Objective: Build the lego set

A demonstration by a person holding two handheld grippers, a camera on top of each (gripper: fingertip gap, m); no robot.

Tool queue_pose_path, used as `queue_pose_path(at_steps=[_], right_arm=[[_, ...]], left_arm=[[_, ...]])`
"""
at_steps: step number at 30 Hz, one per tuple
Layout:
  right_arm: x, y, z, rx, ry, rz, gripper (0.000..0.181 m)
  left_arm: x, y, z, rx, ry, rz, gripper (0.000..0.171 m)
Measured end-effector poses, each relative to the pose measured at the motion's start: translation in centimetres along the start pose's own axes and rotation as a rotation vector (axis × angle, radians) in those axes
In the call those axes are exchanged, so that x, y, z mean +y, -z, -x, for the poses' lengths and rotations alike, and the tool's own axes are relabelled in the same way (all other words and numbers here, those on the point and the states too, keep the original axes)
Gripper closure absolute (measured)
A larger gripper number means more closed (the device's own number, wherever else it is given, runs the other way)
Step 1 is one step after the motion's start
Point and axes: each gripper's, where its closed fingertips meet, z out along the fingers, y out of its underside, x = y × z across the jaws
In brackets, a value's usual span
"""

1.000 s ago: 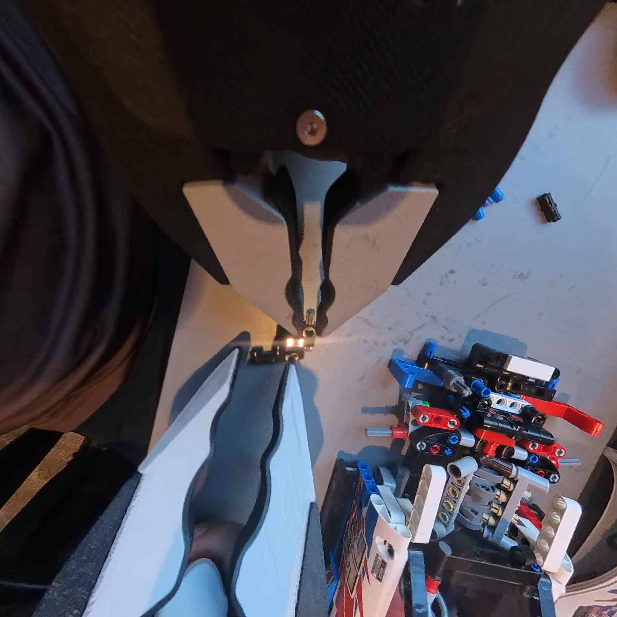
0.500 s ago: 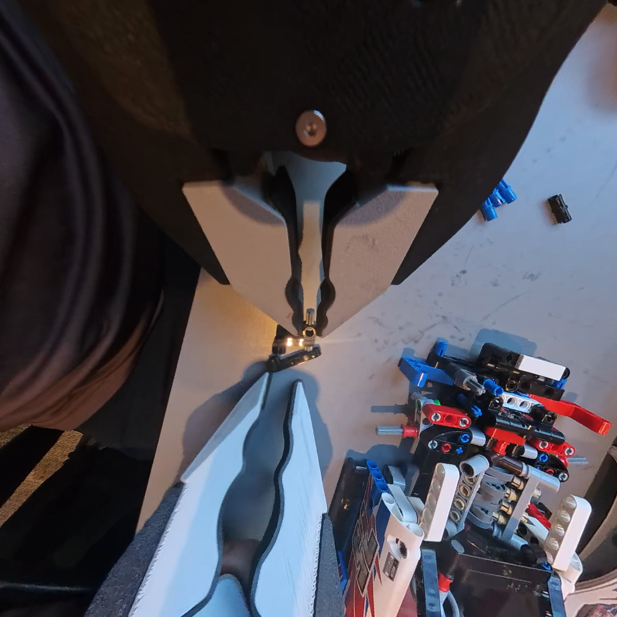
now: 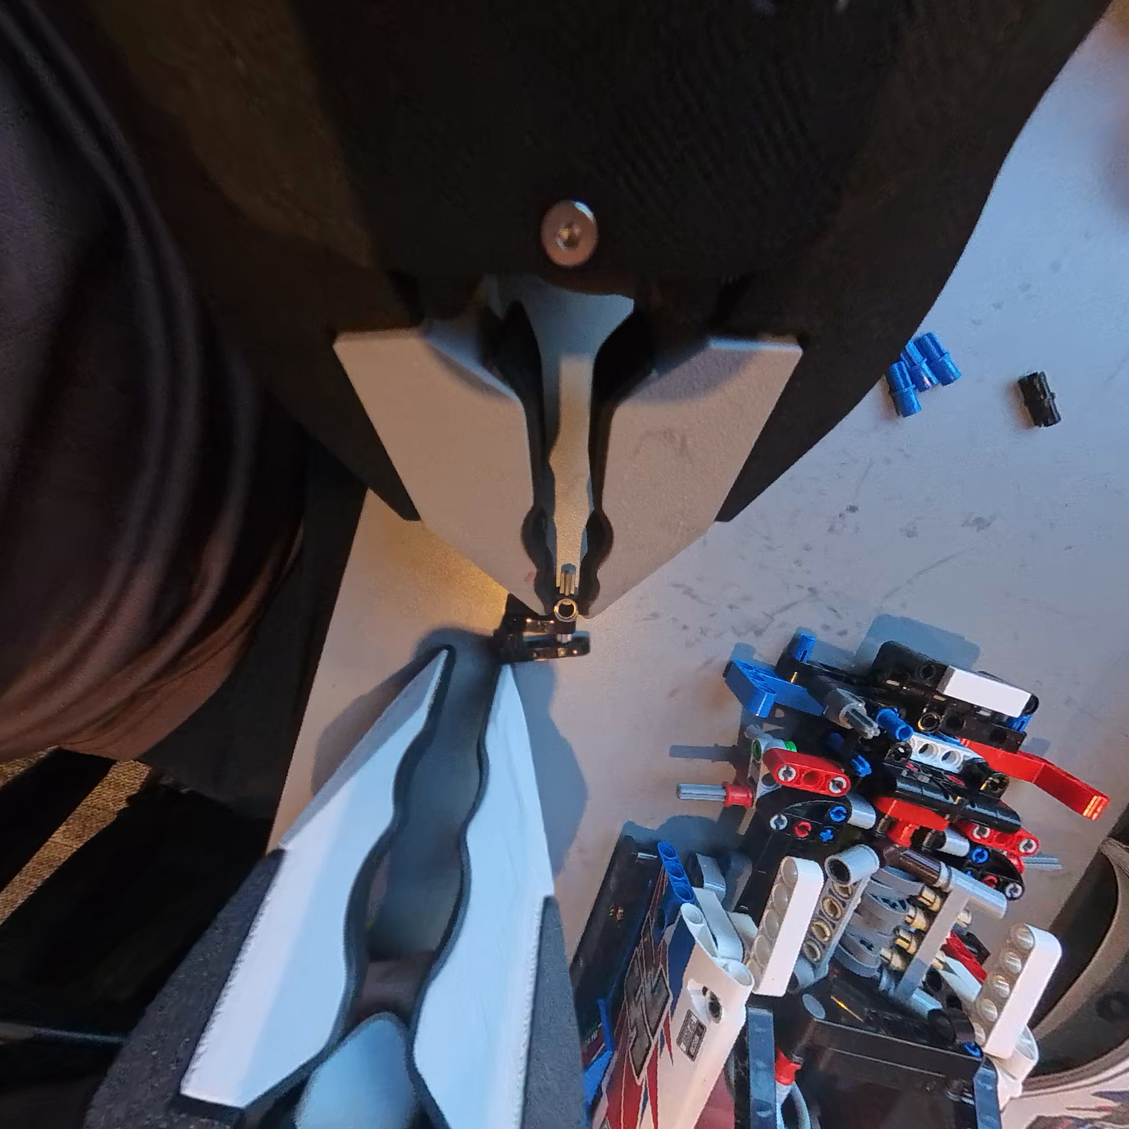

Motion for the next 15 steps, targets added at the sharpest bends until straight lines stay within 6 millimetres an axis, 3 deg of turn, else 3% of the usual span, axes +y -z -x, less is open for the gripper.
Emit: queue_pose_path(at_steps=[15], right_arm=[[0.14, 0.91, -0.31, 0.008, -0.047, -0.042, 0.167]], left_arm=[[0.04, 0.06, 0.19, -0.009, 0.001, -0.015, 0.167]])
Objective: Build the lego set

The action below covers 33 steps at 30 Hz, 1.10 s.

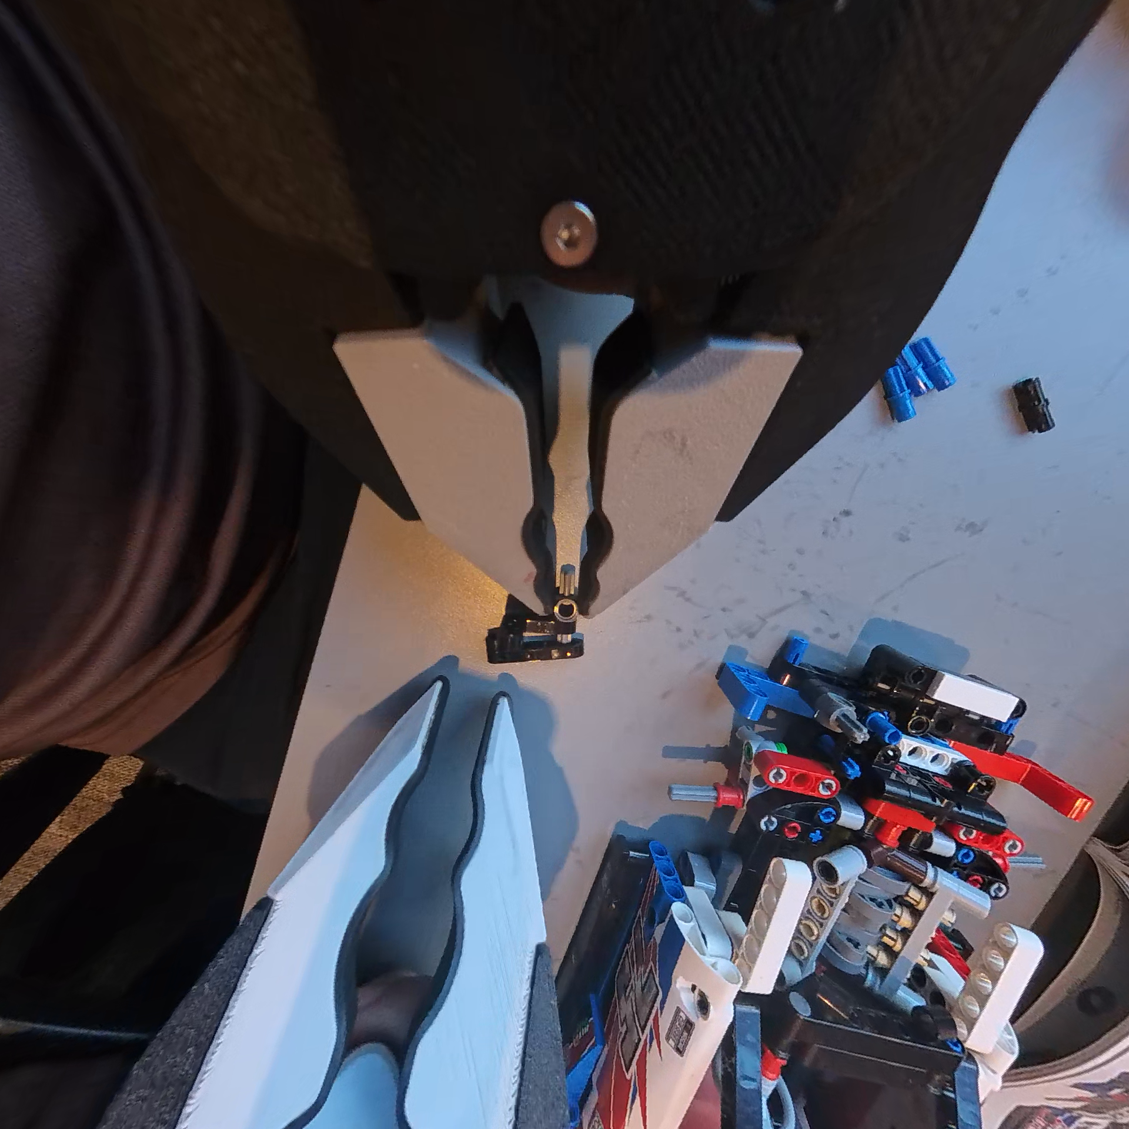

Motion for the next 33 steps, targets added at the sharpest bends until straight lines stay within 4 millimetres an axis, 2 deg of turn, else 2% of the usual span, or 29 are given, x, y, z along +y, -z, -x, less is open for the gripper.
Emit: queue_pose_path(at_steps=[33], right_arm=[[-0.23, 0.35, -0.50, 0.008, -0.034, -0.026, 0.172]], left_arm=[[0.01, 0.02, -0.01, -0.008, 0.004, -0.003, 0.167]])
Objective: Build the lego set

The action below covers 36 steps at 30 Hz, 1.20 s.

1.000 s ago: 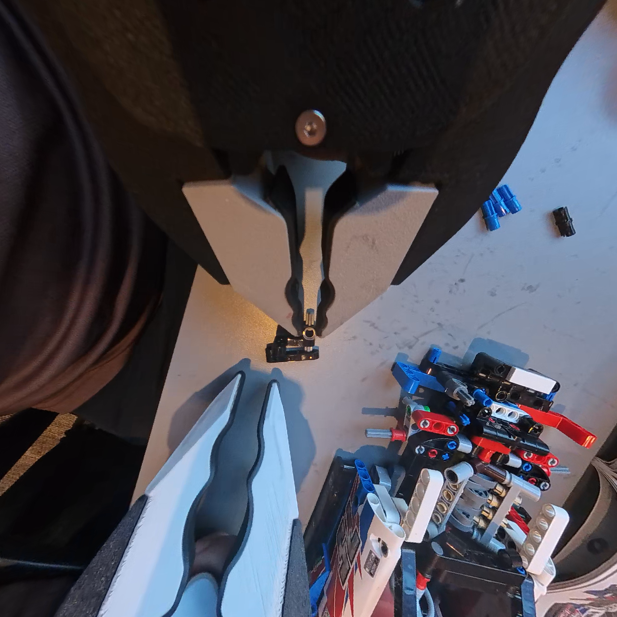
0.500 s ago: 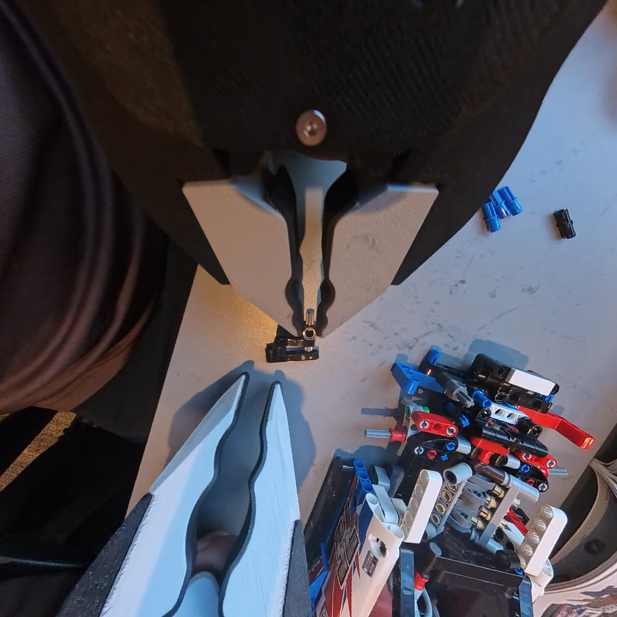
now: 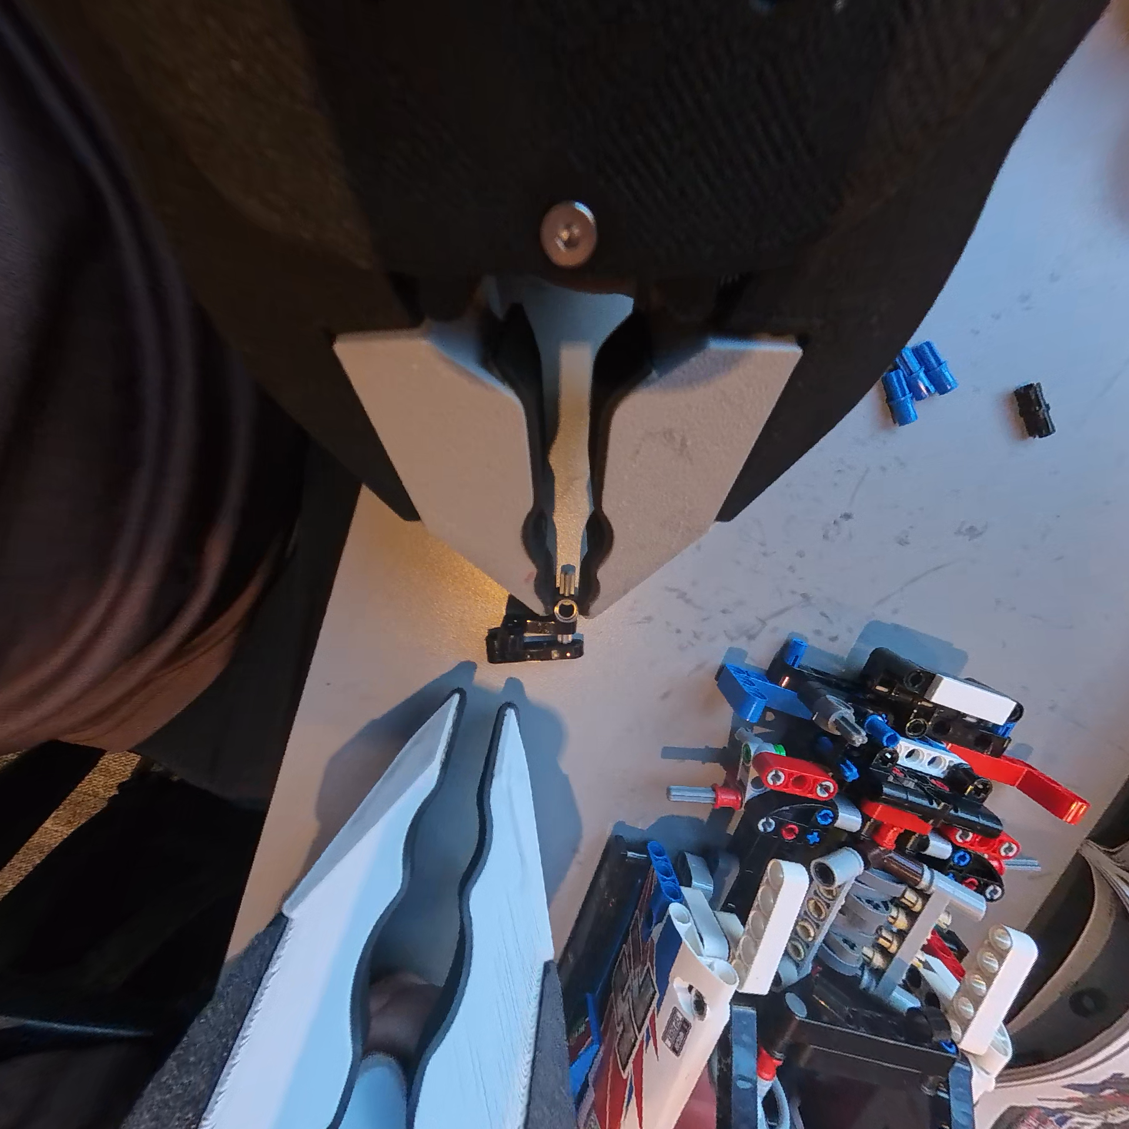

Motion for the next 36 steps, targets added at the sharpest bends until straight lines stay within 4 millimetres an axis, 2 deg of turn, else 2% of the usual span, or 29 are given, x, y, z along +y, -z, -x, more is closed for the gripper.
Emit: queue_pose_path(at_steps=[7, 22, 36], right_arm=[[0.1, -0.1, -1.1, 0.040, -0.007, 0.013, 0.175], [-0.1, -1.3, -1.4, 0.014, 0.054, 0.062, 0.173], [-0.2, -1.5, -1.2, -0.037, 0.062, 0.061, 0.168]], left_arm=[[0.0, 0.0, 0.0, 0.000, -0.001, 0.000, 0.167], [-0.1, -0.1, 0.0, 0.007, 0.034, 0.002, 0.167], [-0.1, -0.2, 0.1, 0.026, -0.033, 0.019, 0.167]])
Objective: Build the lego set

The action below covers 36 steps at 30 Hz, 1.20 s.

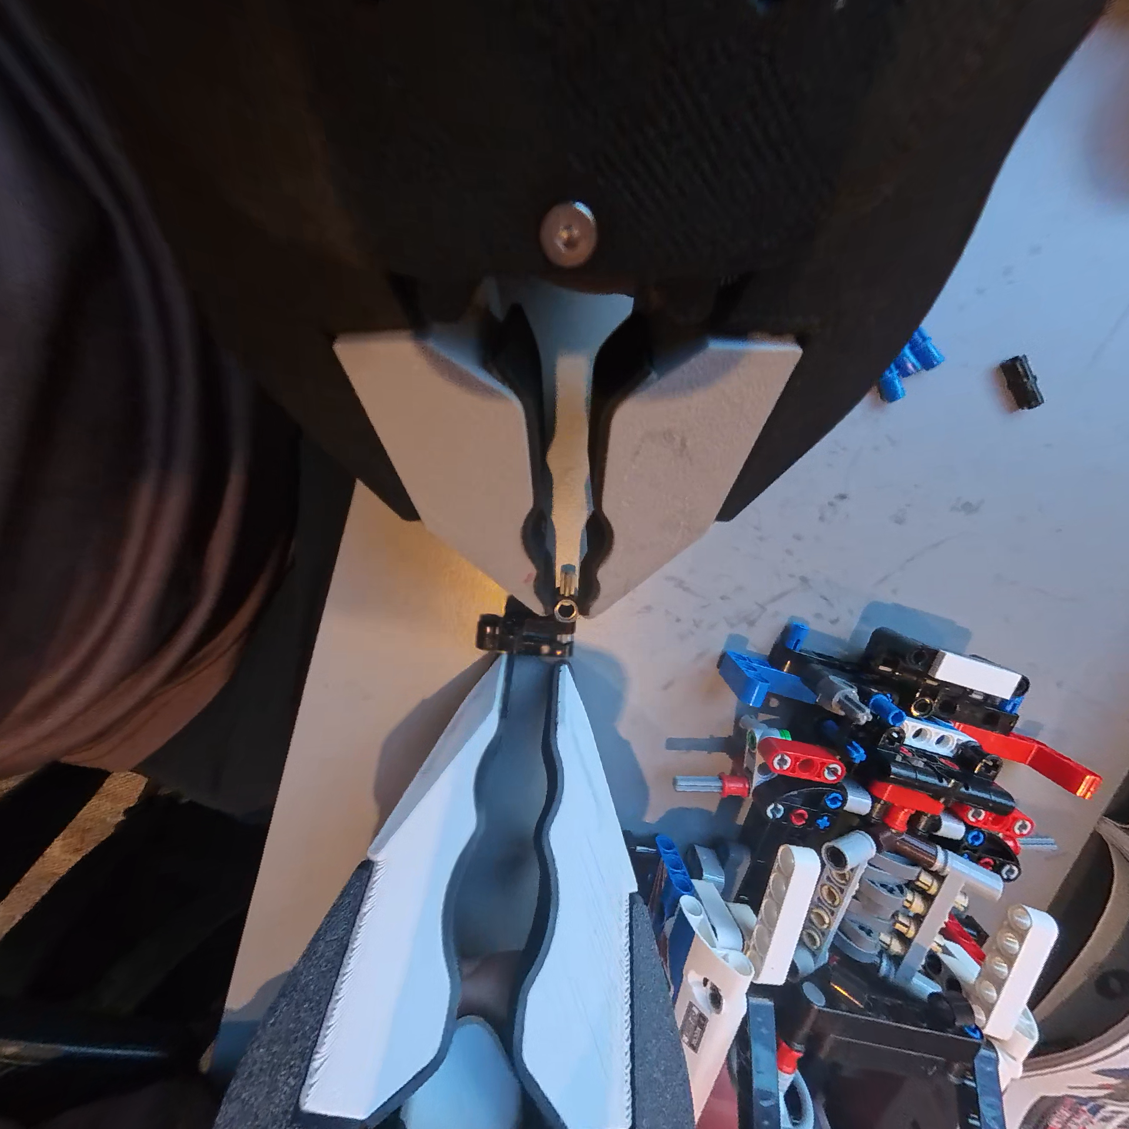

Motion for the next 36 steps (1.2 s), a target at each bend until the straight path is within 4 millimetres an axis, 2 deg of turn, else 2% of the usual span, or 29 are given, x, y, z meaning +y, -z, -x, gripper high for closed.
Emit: queue_pose_path(at_steps=[9, 13, 29, 36], right_arm=[[-0.47, 0.51, 0.16, -0.013, -0.002, -0.045, 0.160], [-0.09, 0.06, 0.38, 0.004, 0.027, -0.008, 0.151], [-0.13, -0.26, 0.71, -0.006, 0.038, 0.001, 0.153], [-0.17, -0.33, 0.66, 0.041, 0.056, 0.004, 0.155]], left_arm=[[0.00, 0.01, -0.06, 0.023, 0.001, -0.020, 0.167], [0.02, 0.04, -0.11, 0.023, -0.020, -0.021, 0.167], [-0.09, -0.07, -0.23, 0.037, -0.016, -0.020, 0.167], [-0.11, -0.13, -0.18, -0.017, 0.043, 0.013, 0.166]])
